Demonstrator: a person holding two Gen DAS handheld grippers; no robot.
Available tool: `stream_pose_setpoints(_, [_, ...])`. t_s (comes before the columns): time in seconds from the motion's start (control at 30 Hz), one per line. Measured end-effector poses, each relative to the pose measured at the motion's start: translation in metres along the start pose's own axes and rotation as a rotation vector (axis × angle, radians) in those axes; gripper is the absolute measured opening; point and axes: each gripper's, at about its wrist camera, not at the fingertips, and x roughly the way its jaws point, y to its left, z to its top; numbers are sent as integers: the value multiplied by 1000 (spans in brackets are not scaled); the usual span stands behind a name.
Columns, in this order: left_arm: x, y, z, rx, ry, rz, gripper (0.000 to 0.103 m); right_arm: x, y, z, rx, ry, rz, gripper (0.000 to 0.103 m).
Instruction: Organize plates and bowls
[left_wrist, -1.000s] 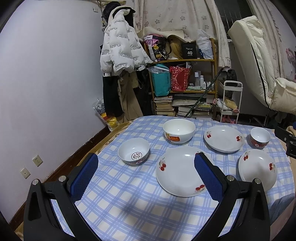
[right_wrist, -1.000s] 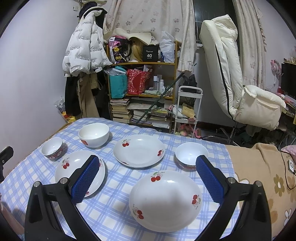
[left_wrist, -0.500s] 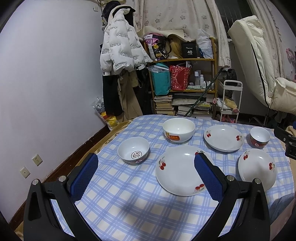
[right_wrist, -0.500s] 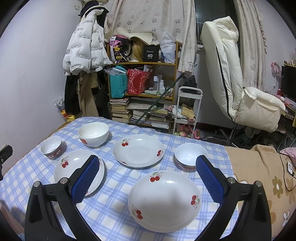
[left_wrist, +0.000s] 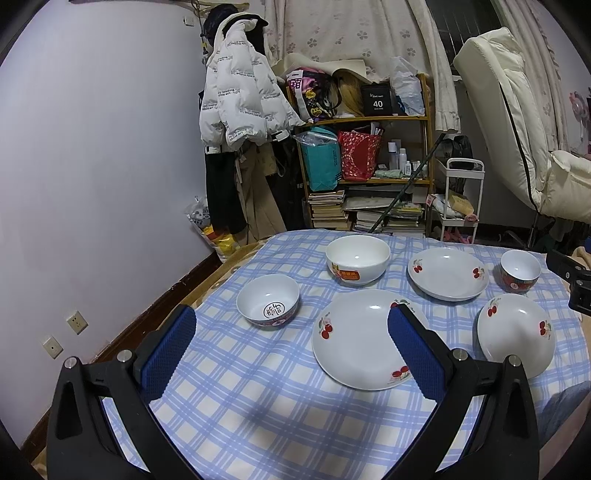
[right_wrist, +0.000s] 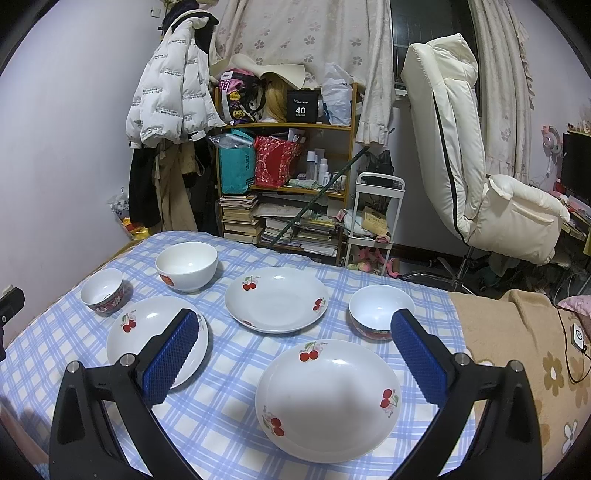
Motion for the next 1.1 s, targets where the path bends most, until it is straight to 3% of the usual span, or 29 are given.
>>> stream_pose_setpoints(1.1, [-2,-1,-2,14,-11,15,102,1,3,0,-4,6,1,103])
